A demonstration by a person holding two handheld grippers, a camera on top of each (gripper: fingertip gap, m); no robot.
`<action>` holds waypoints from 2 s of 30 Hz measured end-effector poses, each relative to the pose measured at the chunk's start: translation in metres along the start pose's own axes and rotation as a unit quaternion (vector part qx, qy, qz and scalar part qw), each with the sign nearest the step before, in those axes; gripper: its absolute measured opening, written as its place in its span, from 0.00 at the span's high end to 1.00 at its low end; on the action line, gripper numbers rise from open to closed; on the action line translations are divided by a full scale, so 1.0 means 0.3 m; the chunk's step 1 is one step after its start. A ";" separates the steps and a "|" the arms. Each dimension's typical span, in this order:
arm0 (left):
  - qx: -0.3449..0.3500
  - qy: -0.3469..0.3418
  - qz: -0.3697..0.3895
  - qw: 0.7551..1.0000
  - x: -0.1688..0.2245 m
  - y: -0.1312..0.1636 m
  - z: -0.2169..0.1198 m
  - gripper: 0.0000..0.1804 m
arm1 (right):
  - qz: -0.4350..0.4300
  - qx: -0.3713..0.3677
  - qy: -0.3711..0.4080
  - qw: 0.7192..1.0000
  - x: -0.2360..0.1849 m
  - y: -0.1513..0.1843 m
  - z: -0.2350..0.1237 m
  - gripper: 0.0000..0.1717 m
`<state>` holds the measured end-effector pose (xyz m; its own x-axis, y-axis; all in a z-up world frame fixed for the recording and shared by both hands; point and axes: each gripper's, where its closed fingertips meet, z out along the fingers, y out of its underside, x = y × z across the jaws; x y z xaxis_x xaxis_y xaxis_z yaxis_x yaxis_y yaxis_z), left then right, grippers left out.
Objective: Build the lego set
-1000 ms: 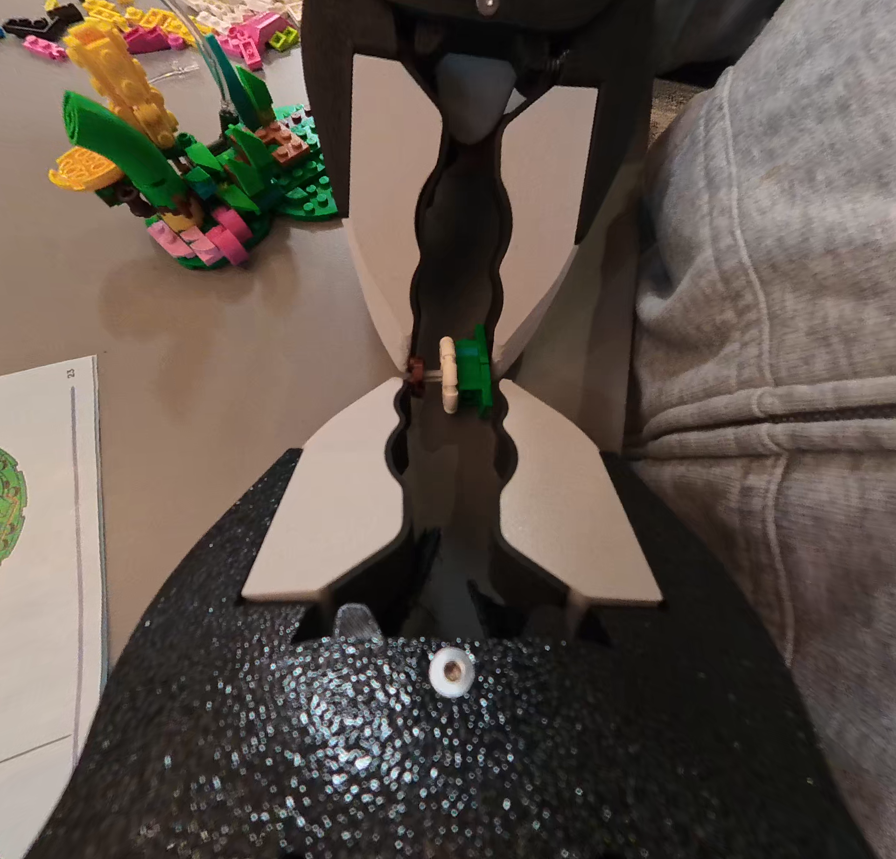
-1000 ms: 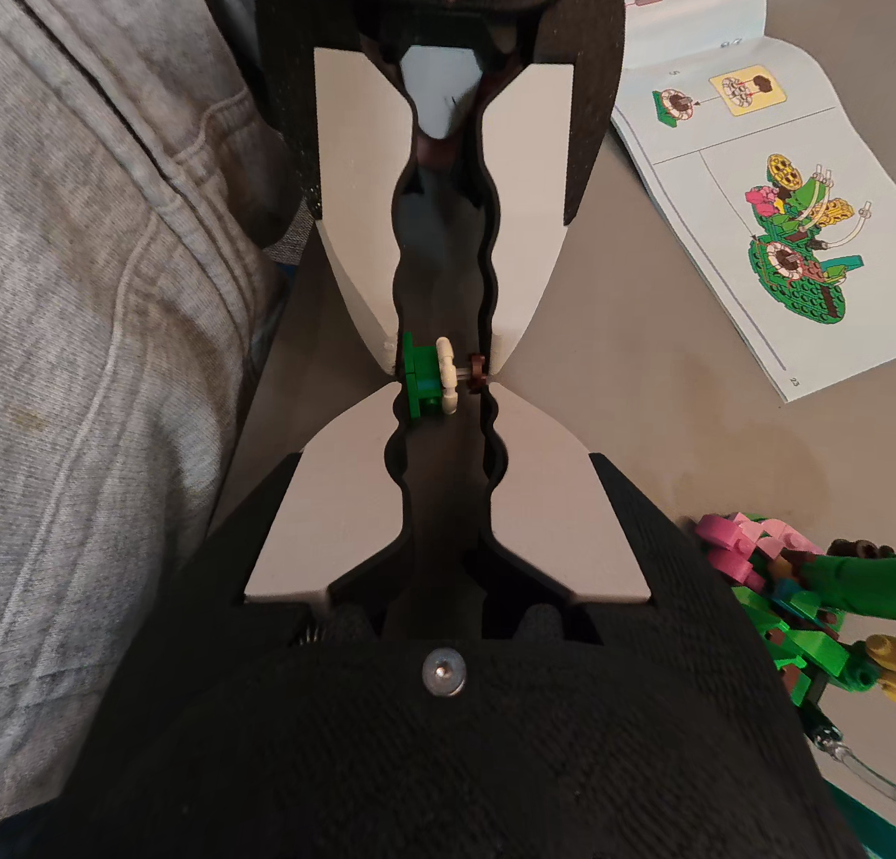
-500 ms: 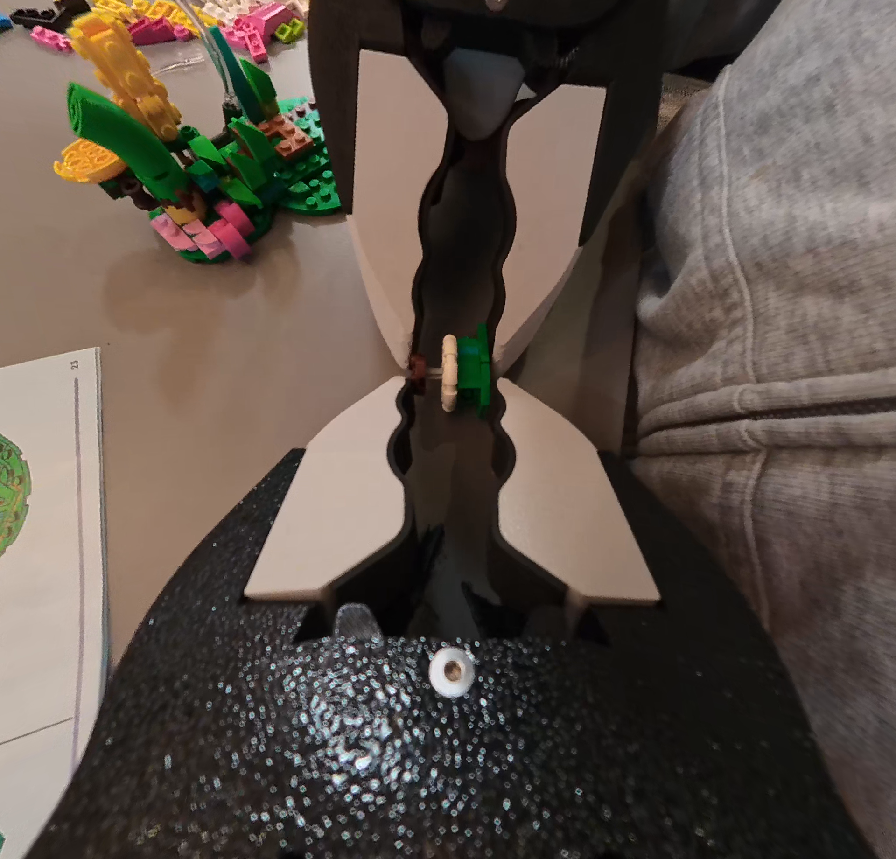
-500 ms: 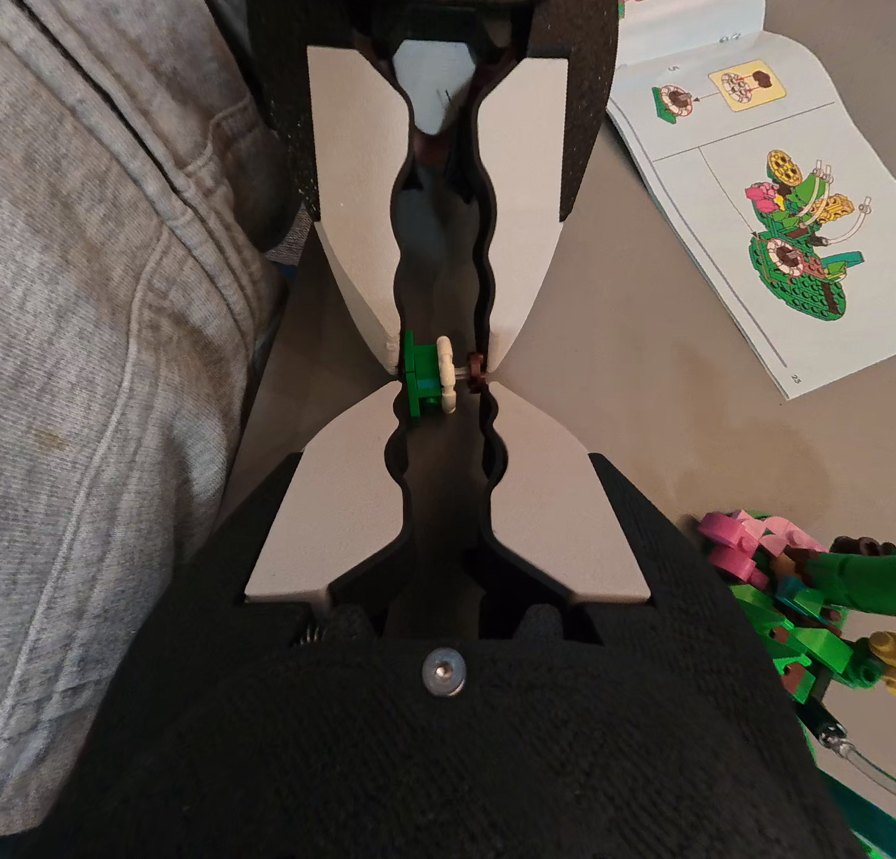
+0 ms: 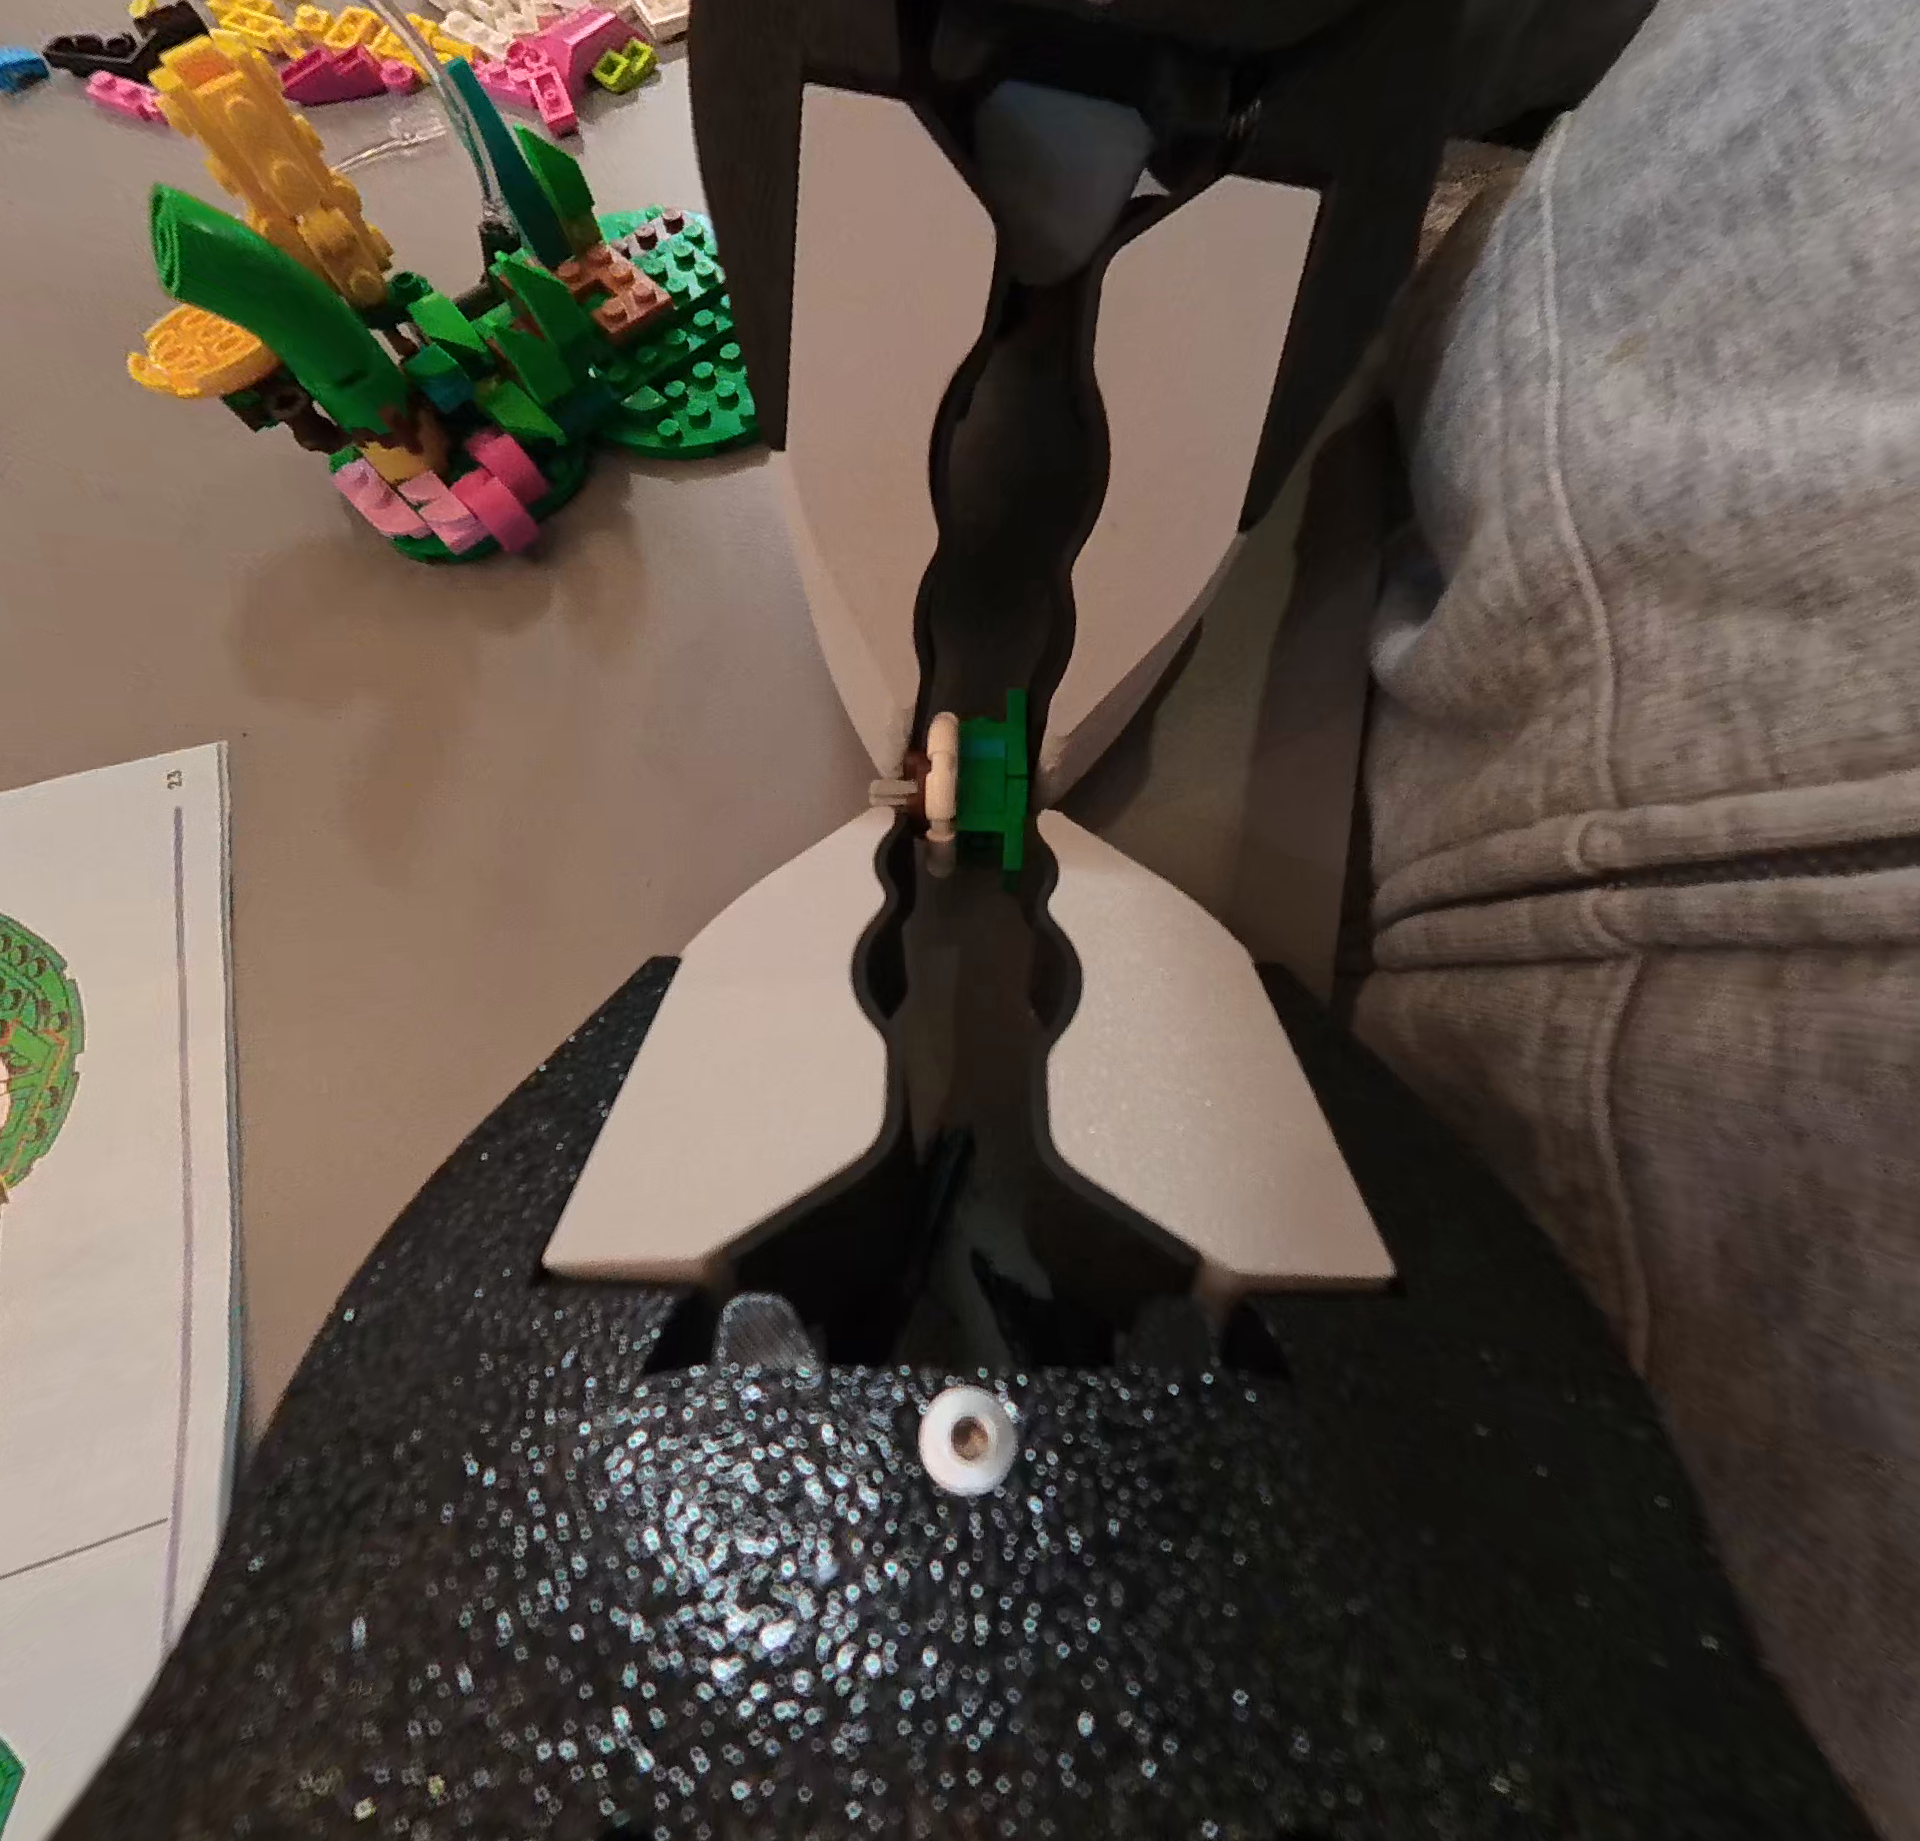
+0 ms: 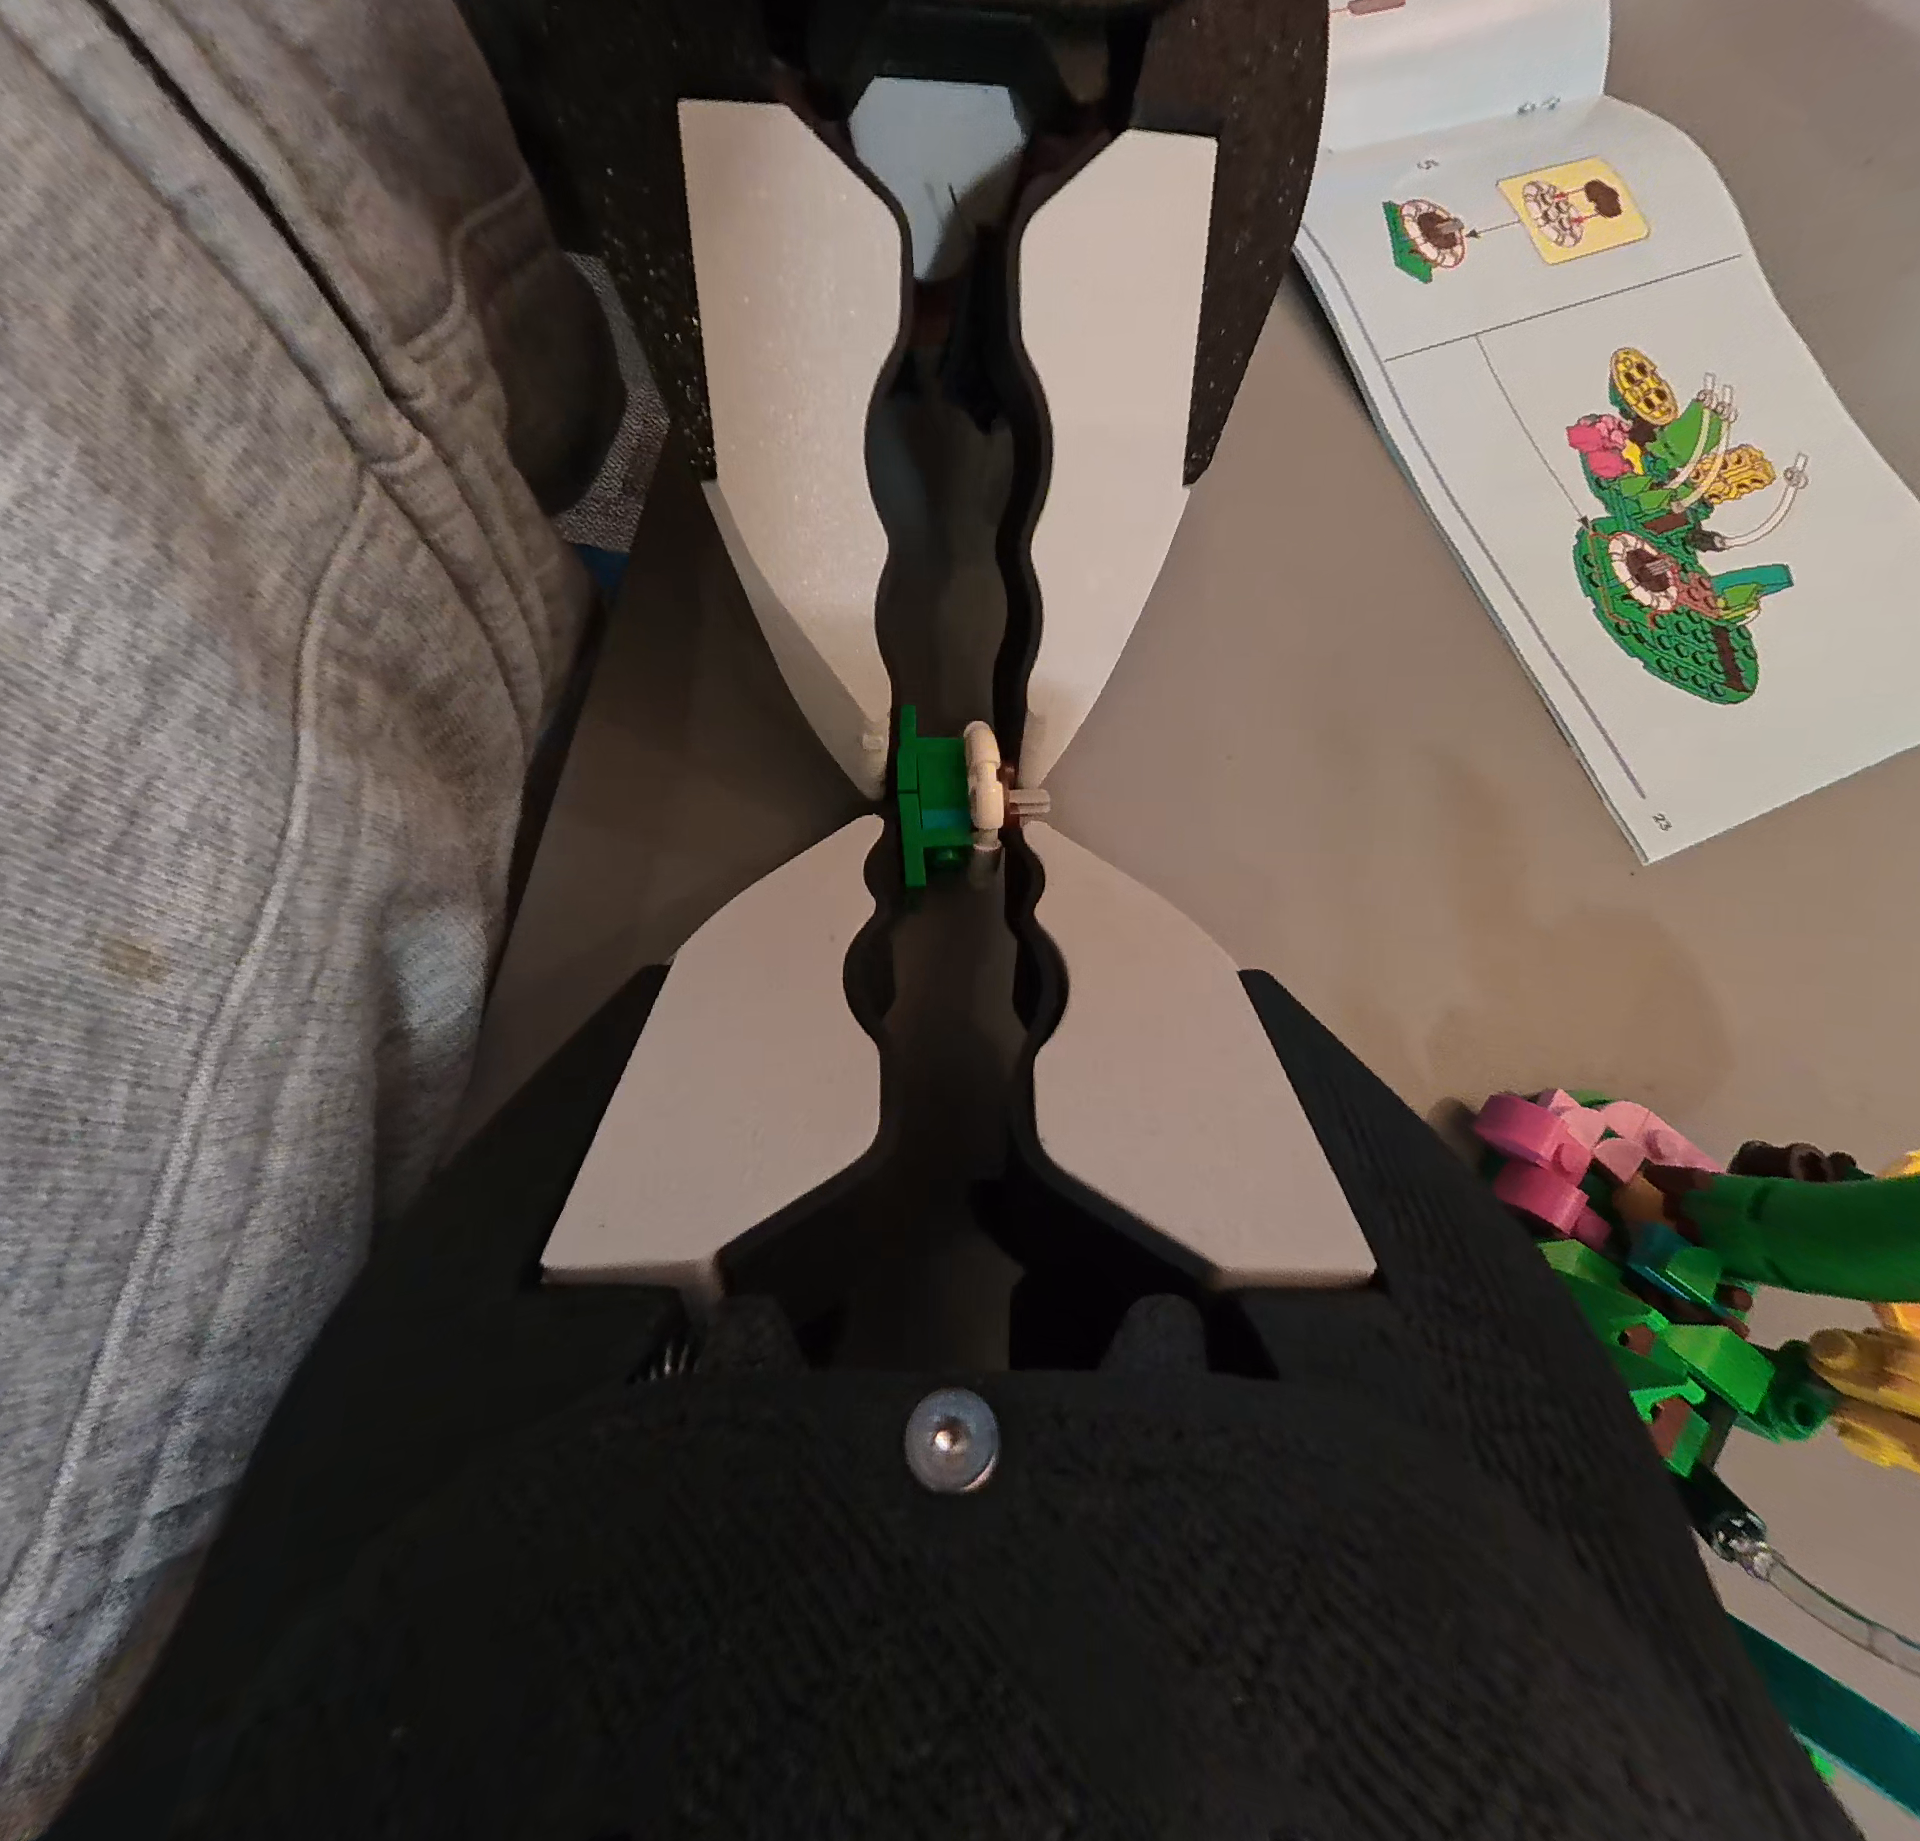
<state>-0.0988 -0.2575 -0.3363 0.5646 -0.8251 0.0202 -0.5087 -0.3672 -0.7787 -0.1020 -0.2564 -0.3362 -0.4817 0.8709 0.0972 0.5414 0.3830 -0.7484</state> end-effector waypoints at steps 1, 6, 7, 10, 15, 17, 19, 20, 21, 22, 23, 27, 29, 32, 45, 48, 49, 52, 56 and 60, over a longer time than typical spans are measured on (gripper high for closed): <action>0.003 0.002 -0.006 1.000 0.000 -0.001 0.000 0.89 | 0.001 0.000 0.000 1.000 0.000 0.000 0.000 0.90; 0.046 0.003 -0.085 0.995 -0.035 -0.032 -0.041 0.68 | -0.073 0.034 0.072 0.994 0.046 -0.043 -0.023 0.90; 0.077 0.019 -0.118 0.990 -0.040 -0.055 -0.061 0.66 | -0.107 0.048 0.099 0.988 0.059 -0.065 -0.037 0.90; 0.176 0.069 -0.204 0.961 -0.054 -0.123 -0.115 0.67 | -0.220 0.093 0.188 0.953 0.096 -0.141 -0.082 0.90; 0.276 0.111 -0.231 0.926 -0.039 -0.187 -0.172 0.81 | -0.338 0.126 0.273 0.892 0.118 -0.230 -0.117 0.90; 0.289 0.080 -0.220 0.928 -0.050 -0.191 -0.185 0.87 | -0.352 0.134 0.287 0.881 0.118 -0.252 -0.123 0.90; 0.284 0.059 -0.209 0.934 -0.052 -0.186 -0.188 0.88 | -0.357 0.134 0.294 0.877 0.119 -0.260 -0.124 0.90; 0.282 0.050 -0.201 0.937 -0.053 -0.183 -0.190 0.90 | -0.359 0.135 0.298 0.874 0.120 -0.262 -0.124 0.90; 0.281 0.044 -0.192 0.939 -0.052 -0.180 -0.191 0.91 | -0.357 0.139 0.300 0.874 0.120 -0.264 -0.122 0.90; 0.278 0.034 -0.179 0.943 -0.052 -0.175 -0.190 0.91 | -0.346 0.143 0.298 0.878 0.119 -0.263 -0.120 0.89; 0.272 0.014 -0.162 0.949 -0.058 -0.165 -0.188 0.90 | -0.328 0.144 0.295 0.886 0.124 -0.256 -0.117 0.85; 0.248 -0.086 -0.078 0.962 -0.096 -0.132 -0.197 0.90 | -0.232 0.187 0.293 0.908 0.150 -0.244 -0.150 0.75; 0.241 -0.131 -0.041 0.961 -0.110 -0.129 -0.211 0.90 | -0.194 0.223 0.311 0.903 0.160 -0.249 -0.174 0.75; 0.229 -0.174 0.004 0.958 -0.112 -0.119 -0.222 0.90 | -0.148 0.248 0.407 0.867 0.227 -0.240 -0.226 0.83; 0.274 -0.240 0.011 0.931 -0.137 -0.128 -0.273 0.90 | -0.025 0.285 0.427 0.858 0.299 -0.177 -0.279 0.95; 0.277 -0.256 0.024 0.926 -0.134 -0.131 -0.280 0.90 | -0.024 0.289 0.420 0.860 0.296 -0.175 -0.279 0.96; 0.273 -0.259 0.028 0.926 -0.133 -0.130 -0.276 0.90 | -0.029 0.289 0.419 0.860 0.292 -0.177 -0.277 0.96; 0.265 -0.262 0.038 0.927 -0.135 -0.133 -0.262 0.90 | -0.052 0.290 0.420 0.858 0.275 -0.190 -0.279 0.96; 0.271 -0.252 0.034 0.928 -0.142 -0.151 -0.244 0.90 | -0.093 0.285 0.417 0.858 0.246 -0.199 -0.270 0.96; 0.276 -0.251 0.025 0.927 -0.169 -0.168 -0.230 0.90 | -0.097 0.287 0.417 0.857 0.244 -0.198 -0.276 0.96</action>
<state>-0.1467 -0.2268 -0.2549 0.8513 -0.4799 -0.2121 -0.2112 0.0566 -0.9758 -0.1122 -0.1900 -0.2303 0.2657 0.8163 0.5129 -0.0362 0.5401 -0.8408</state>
